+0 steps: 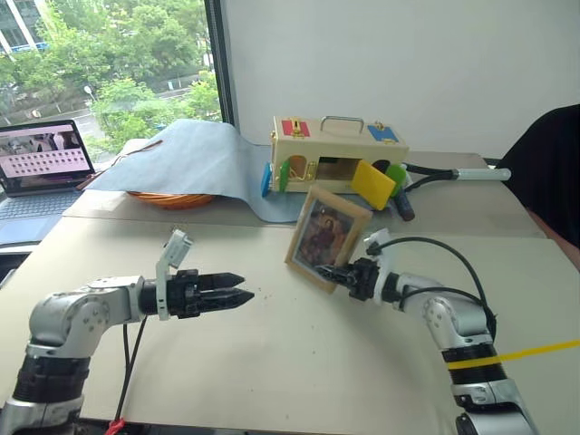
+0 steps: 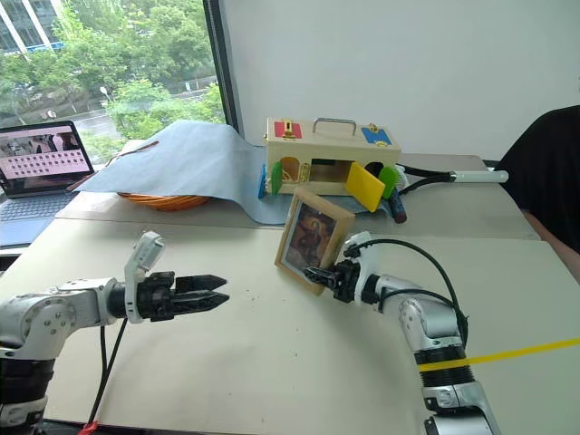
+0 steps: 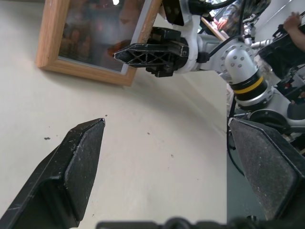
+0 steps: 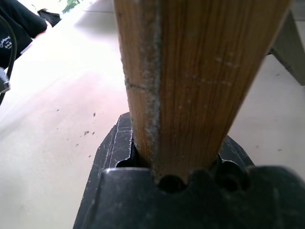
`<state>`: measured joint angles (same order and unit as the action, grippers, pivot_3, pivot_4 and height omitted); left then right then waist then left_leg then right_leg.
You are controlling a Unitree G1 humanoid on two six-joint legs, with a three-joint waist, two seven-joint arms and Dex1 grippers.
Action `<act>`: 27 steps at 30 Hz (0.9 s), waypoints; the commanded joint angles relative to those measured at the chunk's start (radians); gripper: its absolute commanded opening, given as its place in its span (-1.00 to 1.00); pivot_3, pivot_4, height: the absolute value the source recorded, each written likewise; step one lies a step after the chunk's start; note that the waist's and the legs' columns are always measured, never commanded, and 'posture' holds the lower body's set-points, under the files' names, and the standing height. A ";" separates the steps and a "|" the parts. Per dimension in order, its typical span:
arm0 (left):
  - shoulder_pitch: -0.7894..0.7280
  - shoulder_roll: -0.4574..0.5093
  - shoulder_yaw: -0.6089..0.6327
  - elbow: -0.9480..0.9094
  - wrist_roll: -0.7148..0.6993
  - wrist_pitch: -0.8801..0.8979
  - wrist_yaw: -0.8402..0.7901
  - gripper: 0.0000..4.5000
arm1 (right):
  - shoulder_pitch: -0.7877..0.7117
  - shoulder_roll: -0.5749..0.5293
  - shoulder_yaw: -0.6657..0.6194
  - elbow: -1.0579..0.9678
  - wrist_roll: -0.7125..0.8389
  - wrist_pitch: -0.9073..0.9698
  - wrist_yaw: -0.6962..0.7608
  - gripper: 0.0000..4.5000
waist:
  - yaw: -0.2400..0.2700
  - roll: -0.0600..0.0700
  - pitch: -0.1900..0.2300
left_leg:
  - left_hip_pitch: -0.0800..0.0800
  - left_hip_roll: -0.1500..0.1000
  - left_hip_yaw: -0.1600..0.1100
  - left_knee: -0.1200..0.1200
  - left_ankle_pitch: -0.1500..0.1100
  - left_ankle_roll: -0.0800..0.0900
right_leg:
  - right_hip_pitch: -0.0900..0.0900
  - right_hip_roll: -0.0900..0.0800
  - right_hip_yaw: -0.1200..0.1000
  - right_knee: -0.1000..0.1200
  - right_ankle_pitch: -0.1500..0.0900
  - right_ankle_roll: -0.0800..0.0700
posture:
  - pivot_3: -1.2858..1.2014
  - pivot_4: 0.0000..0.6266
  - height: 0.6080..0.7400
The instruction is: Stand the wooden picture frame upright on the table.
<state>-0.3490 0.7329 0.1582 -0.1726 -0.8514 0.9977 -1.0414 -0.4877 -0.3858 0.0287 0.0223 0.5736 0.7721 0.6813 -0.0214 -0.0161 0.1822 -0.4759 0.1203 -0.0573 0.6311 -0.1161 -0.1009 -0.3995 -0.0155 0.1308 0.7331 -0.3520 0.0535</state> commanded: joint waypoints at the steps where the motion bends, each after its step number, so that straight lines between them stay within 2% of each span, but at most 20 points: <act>1: 0.008 0.014 -0.019 -0.037 0.039 -0.058 -0.002 1.00 | 0.029 0.017 0.030 -0.061 0.014 0.036 0.013 -0.45 | 0.000 0.000 0.000 | 0.000 0.000 0.000 0.000 0.000 0.000 | 0.000 0.000 0.000 0.000 0.000 0.000 | 0.03 -0.52 -0.02; 5: 0.017 0.015 -0.052 -0.036 0.087 -0.098 0.006 1.00 | 0.043 0.027 0.032 -0.085 0.009 0.043 0.003 -0.45 | -0.001 0.000 0.000 | 0.000 0.000 0.000 0.000 0.000 0.000 | 0.000 0.000 0.000 0.000 0.000 0.001 | 0.03 -0.52 -0.02; 7: 0.018 0.013 -0.074 -0.029 0.119 -0.124 0.009 1.00 | 0.041 0.032 0.013 -0.095 0.022 0.050 -0.004 -0.01 | -0.002 0.000 0.000 | 0.000 0.000 0.000 0.000 0.000 0.000 | 0.000 0.000 0.000 0.000 0.000 0.000 | 0.03 -0.52 -0.02; 10: 0.021 0.004 -0.089 -0.017 0.152 -0.168 0.010 1.00 | 0.040 0.027 -0.015 -0.116 0.037 0.072 -0.010 0.40 | 0.001 0.000 0.000 | 0.000 0.000 0.000 0.000 0.000 0.000 | -0.001 0.000 0.000 0.000 0.000 0.000 | 0.03 -0.52 -0.02; 12: 0.020 -0.004 -0.093 -0.003 0.167 -0.193 0.010 1.00 | 0.044 0.015 -0.042 -0.133 0.050 0.087 -0.011 0.75 | 0.003 0.000 0.000 | 0.000 0.000 0.000 0.000 0.000 0.000 | -0.001 0.000 0.000 0.000 0.000 0.000 | 0.03 -0.52 -0.02; 14: 0.019 -0.008 -0.099 0.009 0.178 -0.212 0.004 1.00 | 0.056 0.001 -0.082 -0.158 0.074 0.109 -0.021 0.99 | 0.004 0.000 0.000 | 0.000 0.000 0.000 0.000 0.000 0.000 | 0.000 0.000 0.000 0.000 0.000 0.000 | 0.03 -0.52 -0.02; 19: 0.020 -0.034 -0.084 0.035 0.199 -0.257 0.027 1.00 | 0.136 -0.055 -0.165 -0.257 0.103 0.134 -0.051 0.99 | 0.009 0.000 0.000 | 0.000 0.000 0.000 -0.001 0.000 0.000 | 0.000 0.000 0.000 -0.001 -0.001 0.001 | 0.03 -0.52 -0.02; 21: 0.029 -0.059 -0.055 0.032 0.197 -0.278 0.064 1.00 | 0.216 -0.102 -0.187 -0.322 0.099 0.118 -0.034 0.99 | 0.009 0.000 0.000 | 0.000 0.000 0.000 -0.001 0.000 0.000 | 0.000 0.000 0.000 -0.002 -0.001 0.001 | 0.03 -0.52 -0.02; 27: 0.106 -0.122 0.012 0.016 0.258 -0.395 0.185 1.00 | 0.501 -0.185 -0.228 -0.465 -0.060 -0.197 0.028 0.99 | 0.005 0.000 0.000 | 0.000 0.000 0.000 -0.003 0.000 0.000 | 0.000 0.000 0.000 -0.003 -0.001 0.001 | 0.03 -0.52 -0.02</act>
<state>-0.2588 0.6209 0.1372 -0.1391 -0.6204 0.6621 -0.8928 -0.0322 -0.5505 -0.1726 -0.3661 0.5731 0.7194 0.6802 -0.0167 -0.0158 0.1820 -0.4757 0.1202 -0.0570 0.6280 -0.1161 -0.1008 -0.3995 -0.0156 0.1313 0.7296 -0.3539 0.0558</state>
